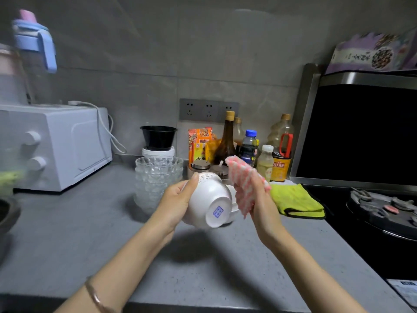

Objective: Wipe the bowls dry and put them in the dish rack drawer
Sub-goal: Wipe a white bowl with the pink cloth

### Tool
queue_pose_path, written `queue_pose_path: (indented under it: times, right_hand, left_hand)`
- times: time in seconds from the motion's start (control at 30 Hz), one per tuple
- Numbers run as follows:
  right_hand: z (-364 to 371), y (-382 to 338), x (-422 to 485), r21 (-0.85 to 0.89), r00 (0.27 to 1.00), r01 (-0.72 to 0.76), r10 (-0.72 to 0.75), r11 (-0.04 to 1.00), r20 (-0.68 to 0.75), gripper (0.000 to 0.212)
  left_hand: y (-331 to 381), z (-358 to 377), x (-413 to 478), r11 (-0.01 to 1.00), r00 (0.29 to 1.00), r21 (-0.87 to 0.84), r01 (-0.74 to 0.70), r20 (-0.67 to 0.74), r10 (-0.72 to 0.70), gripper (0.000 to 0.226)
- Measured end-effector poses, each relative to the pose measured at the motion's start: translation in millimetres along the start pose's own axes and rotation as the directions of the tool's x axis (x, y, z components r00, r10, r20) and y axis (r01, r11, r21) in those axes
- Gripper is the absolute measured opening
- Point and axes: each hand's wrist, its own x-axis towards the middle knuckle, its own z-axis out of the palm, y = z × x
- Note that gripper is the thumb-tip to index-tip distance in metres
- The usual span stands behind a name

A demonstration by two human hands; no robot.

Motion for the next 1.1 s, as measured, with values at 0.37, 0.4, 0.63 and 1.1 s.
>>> queue_pose_path:
  times: [0.37, 0.4, 0.63, 1.1]
  right_hand:
    - [58, 43, -14, -0.704, 0.891, 0.454, -0.291, 0.545, 0.349, 0.047]
    - [61, 44, -12, -0.724, 0.885, 0.464, -0.302, 0.51, 0.354, 0.045]
    - [60, 36, 11, -0.278, 0.984, -0.031, 0.078, 0.96, 0.16, 0.023]
    - [72, 34, 3, -0.549, 0.952, 0.294, -0.189, 0.782, 0.241, 0.04]
  left_hand:
    - [-13, -21, -12, 0.997, 0.962, -0.077, 0.003, -0.272, -0.024, 0.053]
    - [-15, -20, -13, 0.994, 0.962, -0.107, 0.014, -0.269, -0.042, 0.055]
    - [-15, -27, -18, 0.997, 0.956, -0.031, -0.07, -0.287, 0.058, 0.057]
    - [-18, -35, -4, 0.996, 0.961, 0.045, -0.081, -0.263, 0.09, 0.049]
